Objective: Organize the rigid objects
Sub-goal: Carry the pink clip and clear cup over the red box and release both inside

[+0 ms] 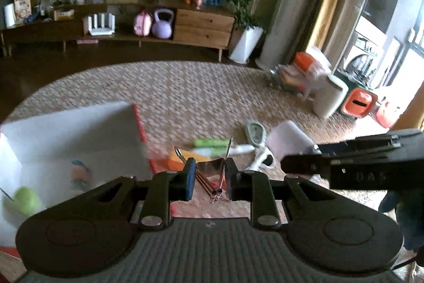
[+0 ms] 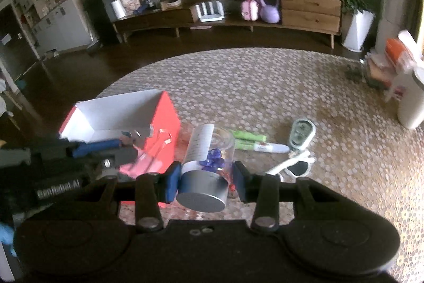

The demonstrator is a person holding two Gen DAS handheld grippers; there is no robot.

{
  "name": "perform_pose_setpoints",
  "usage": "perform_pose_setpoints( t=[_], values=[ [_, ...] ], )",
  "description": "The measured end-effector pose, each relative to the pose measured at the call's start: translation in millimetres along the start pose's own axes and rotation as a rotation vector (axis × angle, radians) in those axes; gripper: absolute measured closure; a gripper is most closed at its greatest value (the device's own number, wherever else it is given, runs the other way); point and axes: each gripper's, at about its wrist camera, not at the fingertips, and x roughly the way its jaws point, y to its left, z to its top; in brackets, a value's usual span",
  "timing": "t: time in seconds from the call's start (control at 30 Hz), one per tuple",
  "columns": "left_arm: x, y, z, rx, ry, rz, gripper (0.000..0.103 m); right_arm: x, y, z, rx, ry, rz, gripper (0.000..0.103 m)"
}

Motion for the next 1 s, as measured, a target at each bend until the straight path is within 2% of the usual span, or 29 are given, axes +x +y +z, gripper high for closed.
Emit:
perform_pose_setpoints(
  t=[0.2,0.47,0.67,1.0],
  values=[
    [-17,44,12,-0.016,-0.027,0.067,0.080,19,37,9,-0.049,0.017,0.029,0.061],
    [-21,100,10,-0.042,-0.015,0.147,0.080,55,85,22,-0.094,0.046,0.069,0.061],
    [-12,140,9,-0.069,0.013,0.201,0.080,92,123,24,-0.152,0.085,0.082,0.061],
    [22,192,6,-0.068,0.078,0.291,0.080,156,150,12,-0.198,0.188,0.057,0.061]
  ],
)
